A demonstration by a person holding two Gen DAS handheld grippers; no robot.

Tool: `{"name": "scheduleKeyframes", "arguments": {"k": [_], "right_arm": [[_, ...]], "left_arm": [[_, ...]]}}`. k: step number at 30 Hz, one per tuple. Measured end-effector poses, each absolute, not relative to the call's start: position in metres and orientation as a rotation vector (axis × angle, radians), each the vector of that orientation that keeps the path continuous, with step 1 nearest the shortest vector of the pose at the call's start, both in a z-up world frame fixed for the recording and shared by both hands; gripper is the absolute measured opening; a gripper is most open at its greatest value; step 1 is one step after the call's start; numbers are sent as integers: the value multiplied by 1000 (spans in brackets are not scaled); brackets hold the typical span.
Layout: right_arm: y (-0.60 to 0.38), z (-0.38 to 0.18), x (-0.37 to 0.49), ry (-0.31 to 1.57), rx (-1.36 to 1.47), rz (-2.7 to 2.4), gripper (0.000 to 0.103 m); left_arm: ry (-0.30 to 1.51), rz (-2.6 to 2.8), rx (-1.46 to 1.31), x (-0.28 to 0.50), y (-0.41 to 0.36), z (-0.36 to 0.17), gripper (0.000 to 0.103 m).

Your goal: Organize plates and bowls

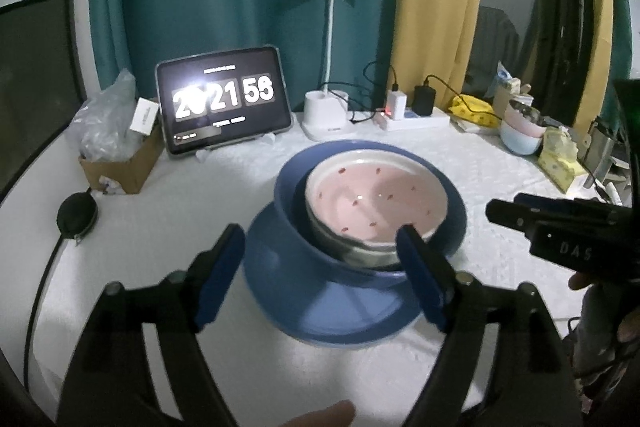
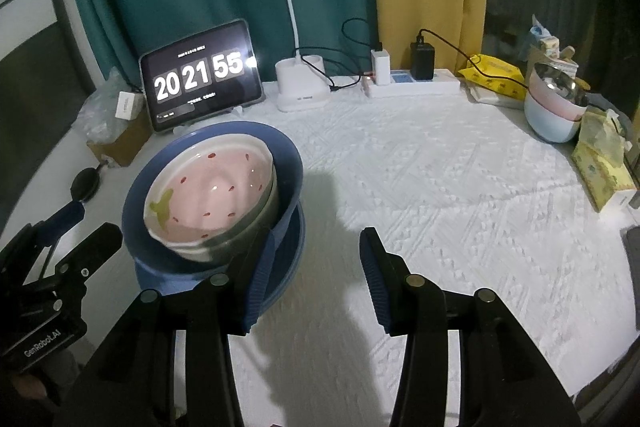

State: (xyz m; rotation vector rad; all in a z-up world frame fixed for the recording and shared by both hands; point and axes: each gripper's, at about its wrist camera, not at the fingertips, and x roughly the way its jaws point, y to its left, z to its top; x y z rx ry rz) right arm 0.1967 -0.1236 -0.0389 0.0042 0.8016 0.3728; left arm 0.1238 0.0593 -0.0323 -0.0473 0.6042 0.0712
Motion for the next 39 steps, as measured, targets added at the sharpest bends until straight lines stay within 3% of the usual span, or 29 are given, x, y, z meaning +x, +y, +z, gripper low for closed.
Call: {"name": "scheduleKeyframes", "arguments": {"k": [39], "right_arm": [[-173, 44, 114, 527, 6, 334, 47]], "left_arm": [[299, 17, 2, 37, 8, 54, 84]]}}
